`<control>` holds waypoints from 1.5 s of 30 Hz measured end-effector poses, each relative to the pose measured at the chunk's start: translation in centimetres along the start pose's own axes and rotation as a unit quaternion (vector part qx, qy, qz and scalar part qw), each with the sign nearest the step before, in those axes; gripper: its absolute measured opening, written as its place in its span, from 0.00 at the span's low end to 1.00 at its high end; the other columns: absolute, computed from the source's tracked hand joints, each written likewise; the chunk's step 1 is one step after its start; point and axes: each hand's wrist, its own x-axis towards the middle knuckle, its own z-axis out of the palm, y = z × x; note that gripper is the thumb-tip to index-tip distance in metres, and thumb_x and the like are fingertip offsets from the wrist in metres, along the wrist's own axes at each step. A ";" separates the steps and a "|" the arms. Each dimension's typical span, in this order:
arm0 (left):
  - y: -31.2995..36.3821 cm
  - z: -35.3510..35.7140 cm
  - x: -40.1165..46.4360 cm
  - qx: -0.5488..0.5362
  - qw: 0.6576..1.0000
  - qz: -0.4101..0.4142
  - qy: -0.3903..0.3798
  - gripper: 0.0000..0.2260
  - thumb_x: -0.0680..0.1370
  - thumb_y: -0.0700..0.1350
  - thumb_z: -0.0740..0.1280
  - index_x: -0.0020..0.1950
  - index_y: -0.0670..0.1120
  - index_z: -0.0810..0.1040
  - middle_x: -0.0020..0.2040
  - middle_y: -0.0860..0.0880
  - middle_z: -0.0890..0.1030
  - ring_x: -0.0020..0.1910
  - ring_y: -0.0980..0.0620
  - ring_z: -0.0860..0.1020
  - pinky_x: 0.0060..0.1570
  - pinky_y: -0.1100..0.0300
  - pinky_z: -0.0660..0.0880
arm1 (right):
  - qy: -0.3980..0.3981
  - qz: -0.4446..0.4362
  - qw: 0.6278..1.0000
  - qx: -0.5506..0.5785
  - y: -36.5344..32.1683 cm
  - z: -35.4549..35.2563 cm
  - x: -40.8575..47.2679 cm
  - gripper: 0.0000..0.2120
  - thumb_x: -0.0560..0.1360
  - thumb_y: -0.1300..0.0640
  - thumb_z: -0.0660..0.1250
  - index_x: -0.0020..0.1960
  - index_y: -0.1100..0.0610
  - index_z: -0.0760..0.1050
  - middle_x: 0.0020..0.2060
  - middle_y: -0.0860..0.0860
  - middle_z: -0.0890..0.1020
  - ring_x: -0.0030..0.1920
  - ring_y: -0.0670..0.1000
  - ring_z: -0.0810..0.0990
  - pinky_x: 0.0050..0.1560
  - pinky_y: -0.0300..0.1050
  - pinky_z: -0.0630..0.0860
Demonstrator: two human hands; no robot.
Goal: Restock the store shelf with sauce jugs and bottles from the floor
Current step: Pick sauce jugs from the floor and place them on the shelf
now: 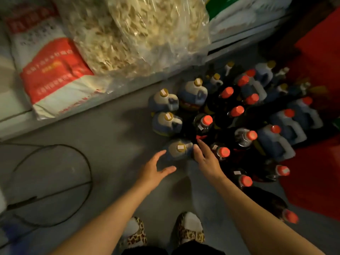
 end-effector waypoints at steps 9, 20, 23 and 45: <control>-8.5 4.8 12.1 -0.085 0.983 0.152 0.060 0.46 0.56 0.61 0.83 0.69 0.56 0.69 0.68 0.50 0.74 0.68 0.53 0.71 0.66 0.59 0.70 | 0.006 -0.150 0.986 0.068 9.6 5.6 6.1 0.25 0.80 0.33 0.53 0.76 0.27 0.55 0.68 0.19 0.59 0.68 0.21 0.55 0.74 0.36 0.55; -14.4 -0.7 11.8 -0.275 0.945 0.079 0.159 0.33 0.58 0.65 0.73 0.58 0.51 0.80 0.53 0.49 0.84 0.53 0.52 0.82 0.53 0.57 0.78 | -0.156 -0.205 0.961 0.099 8.2 9.0 8.3 0.29 0.77 0.48 0.72 0.76 0.51 0.69 0.68 0.44 0.79 0.69 0.44 0.76 0.68 0.47 0.74; -15.8 -2.2 11.7 -0.310 0.936 0.067 0.154 0.36 0.59 0.65 0.73 0.61 0.45 0.80 0.55 0.46 0.84 0.52 0.51 0.82 0.53 0.57 0.76 | -0.236 -0.191 0.951 0.060 10.8 11.0 8.7 0.40 0.73 0.58 0.77 0.79 0.49 0.61 0.71 0.48 0.75 0.72 0.49 0.73 0.69 0.52 0.75; -9.6 -4.9 6.6 -0.314 0.942 -0.059 0.101 0.26 0.64 0.63 0.75 0.59 0.53 0.81 0.50 0.51 0.87 0.49 0.51 0.85 0.59 0.49 0.78 | -0.213 0.000 0.953 0.213 6.5 11.8 4.0 0.25 0.72 0.60 0.73 0.68 0.60 0.76 0.57 0.55 0.86 0.57 0.57 0.85 0.51 0.44 0.83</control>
